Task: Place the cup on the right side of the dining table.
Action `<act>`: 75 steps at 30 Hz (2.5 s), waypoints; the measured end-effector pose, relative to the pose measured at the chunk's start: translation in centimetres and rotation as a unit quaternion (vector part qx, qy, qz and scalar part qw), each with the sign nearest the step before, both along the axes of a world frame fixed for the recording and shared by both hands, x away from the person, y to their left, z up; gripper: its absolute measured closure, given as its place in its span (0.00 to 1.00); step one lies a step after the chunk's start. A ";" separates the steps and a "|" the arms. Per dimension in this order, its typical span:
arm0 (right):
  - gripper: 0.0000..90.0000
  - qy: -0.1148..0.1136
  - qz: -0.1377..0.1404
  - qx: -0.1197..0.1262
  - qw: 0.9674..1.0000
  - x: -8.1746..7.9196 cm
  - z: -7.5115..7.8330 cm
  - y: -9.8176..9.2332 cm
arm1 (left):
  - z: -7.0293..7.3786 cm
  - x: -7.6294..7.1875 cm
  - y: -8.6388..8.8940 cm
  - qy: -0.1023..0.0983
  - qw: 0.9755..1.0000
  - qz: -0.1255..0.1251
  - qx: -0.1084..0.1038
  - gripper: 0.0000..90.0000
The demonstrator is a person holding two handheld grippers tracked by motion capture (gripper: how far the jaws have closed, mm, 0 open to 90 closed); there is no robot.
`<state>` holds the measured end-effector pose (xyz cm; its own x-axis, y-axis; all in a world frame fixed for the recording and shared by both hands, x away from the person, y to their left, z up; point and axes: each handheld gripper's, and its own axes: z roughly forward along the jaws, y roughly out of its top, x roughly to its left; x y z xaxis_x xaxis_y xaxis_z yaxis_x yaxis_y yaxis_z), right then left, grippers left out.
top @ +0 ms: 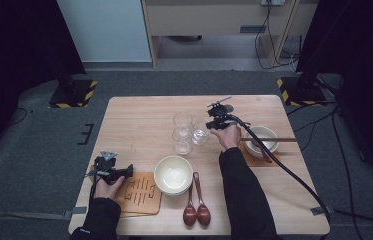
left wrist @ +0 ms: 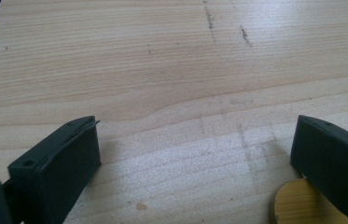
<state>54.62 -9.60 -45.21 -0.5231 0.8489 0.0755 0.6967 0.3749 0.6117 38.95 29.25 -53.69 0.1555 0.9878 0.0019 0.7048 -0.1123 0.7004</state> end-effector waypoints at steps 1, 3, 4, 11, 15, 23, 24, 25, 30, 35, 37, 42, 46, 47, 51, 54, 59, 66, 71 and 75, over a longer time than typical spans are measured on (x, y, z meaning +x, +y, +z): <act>0.95 -0.001 0.000 0.003 1.000 0.0 0.0 -0.2 | 0.0 0.0 0.0 0.000 1.000 0.000 0.000 0.00; 0.95 -0.001 0.001 0.007 1.000 -0.1 0.1 -0.4 | 0.0 0.0 0.0 0.000 1.000 0.000 0.000 0.00; 0.95 -0.001 0.001 0.007 1.000 -0.1 0.1 -0.4 | 0.0 0.0 0.0 0.000 1.000 0.000 0.000 0.00; 0.95 -0.008 -0.002 0.020 1.000 -0.3 0.7 -1.2 | 0.0 0.0 0.0 0.000 1.000 0.000 0.000 0.00; 0.95 -0.019 -0.003 0.028 0.999 -0.5 1.4 -1.6 | 0.0 0.0 0.0 0.000 1.000 0.000 0.000 0.00; 0.95 -0.045 -0.006 0.045 0.998 -0.5 3.0 -2.6 | 0.0 0.0 0.0 0.000 1.000 0.000 0.000 0.00; 0.95 -0.045 -0.006 0.045 0.998 -0.5 3.0 -2.6 | 0.0 0.0 0.0 0.000 1.000 0.000 0.000 0.00; 0.95 -0.048 -0.007 0.047 0.998 -0.5 3.3 -3.0 | 0.0 0.0 0.0 0.000 1.000 0.000 0.000 0.00; 0.95 -0.056 -0.018 0.050 0.997 -0.4 3.8 -4.3 | 0.0 0.0 0.0 0.000 1.000 0.000 0.000 0.00; 0.95 -0.059 -0.037 0.048 0.996 -0.3 3.8 -6.0 | 0.0 0.0 0.0 0.000 1.000 0.000 0.000 0.00; 0.95 -0.059 -0.039 0.049 0.996 -0.3 3.8 -6.3 | 0.0 0.0 0.0 0.000 1.000 0.000 0.000 0.00; 0.95 -0.058 -0.055 0.041 0.996 -0.2 3.5 -7.7 | 0.0 0.0 0.0 0.000 1.000 0.000 0.000 0.00; 0.95 -0.051 -0.070 0.025 0.996 -0.2 3.2 -8.9 | 0.0 0.0 0.0 0.000 1.000 0.000 0.000 0.00; 0.95 -0.050 -0.073 0.020 0.996 -0.1 3.1 -9.1 | 0.0 0.0 0.0 0.000 1.000 0.000 0.000 0.00; 0.95 -0.043 -0.085 0.011 0.995 -0.1 2.6 -10.0 | 0.0 0.0 0.0 0.000 1.000 0.000 0.000 0.00; 0.95 -0.036 -0.089 0.001 0.995 -0.1 2.2 -10.3 | 0.0 0.0 0.0 0.000 1.000 0.000 0.000 0.00; 0.95 -0.024 -0.090 -0.011 0.996 0.0 1.5 -10.3 | 0.0 0.0 0.0 0.000 1.000 0.000 0.000 0.00; 0.95 -0.003 -0.088 -0.044 0.995 0.2 0.2 -9.7 | 0.0 0.0 0.0 0.000 1.000 0.000 0.000 0.00; 0.95 -0.012 -0.092 -0.048 0.995 0.2 0.2 -9.5 | 0.0 0.0 0.0 0.000 1.000 0.000 0.000 0.00; 0.94 -0.016 -0.099 -0.041 0.994 0.3 0.1 -9.3 | 0.0 0.0 0.0 0.000 1.000 0.000 0.000 0.00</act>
<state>54.90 -18.91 -45.09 -0.3460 0.9382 -0.0127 0.7425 0.2820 0.6076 38.95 29.24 -53.69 0.1555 0.9878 0.0020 0.7050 -0.1124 0.7002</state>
